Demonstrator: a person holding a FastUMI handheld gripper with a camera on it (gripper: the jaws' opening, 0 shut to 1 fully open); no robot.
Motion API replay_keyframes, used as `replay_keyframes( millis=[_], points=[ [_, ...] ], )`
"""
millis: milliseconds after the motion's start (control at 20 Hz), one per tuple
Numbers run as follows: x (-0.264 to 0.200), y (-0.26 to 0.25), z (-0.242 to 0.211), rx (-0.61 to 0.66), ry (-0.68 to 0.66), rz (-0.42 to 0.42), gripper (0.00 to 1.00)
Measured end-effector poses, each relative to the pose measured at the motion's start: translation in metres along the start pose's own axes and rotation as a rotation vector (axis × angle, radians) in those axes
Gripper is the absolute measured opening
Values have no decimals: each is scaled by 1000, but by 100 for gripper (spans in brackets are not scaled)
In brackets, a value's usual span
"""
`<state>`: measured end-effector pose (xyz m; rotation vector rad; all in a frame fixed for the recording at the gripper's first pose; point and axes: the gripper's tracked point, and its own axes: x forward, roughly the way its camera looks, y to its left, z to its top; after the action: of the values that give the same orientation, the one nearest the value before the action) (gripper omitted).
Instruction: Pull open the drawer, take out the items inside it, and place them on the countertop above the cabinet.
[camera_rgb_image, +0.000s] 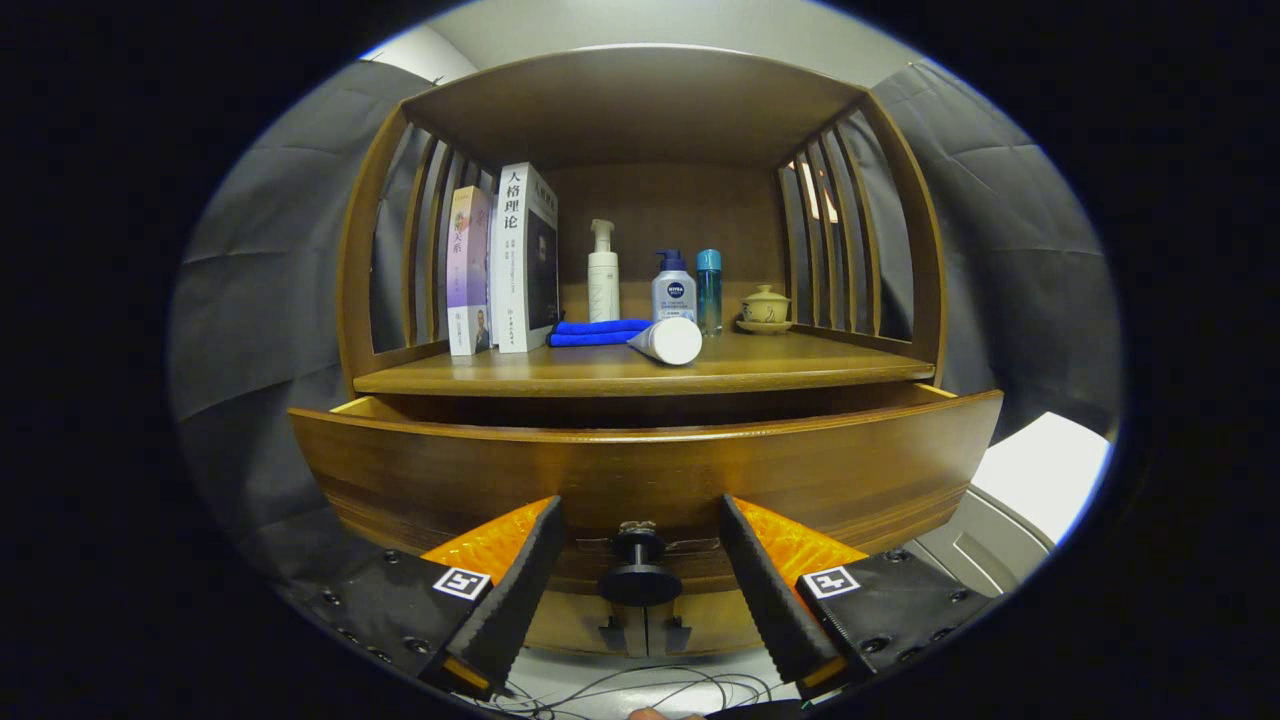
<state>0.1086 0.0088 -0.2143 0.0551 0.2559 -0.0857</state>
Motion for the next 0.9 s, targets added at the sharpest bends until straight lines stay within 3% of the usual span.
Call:
replay_keyframes(
  millis=[900],
  points=[
    [63,1,14,-3,20,-4,98]
  ],
)
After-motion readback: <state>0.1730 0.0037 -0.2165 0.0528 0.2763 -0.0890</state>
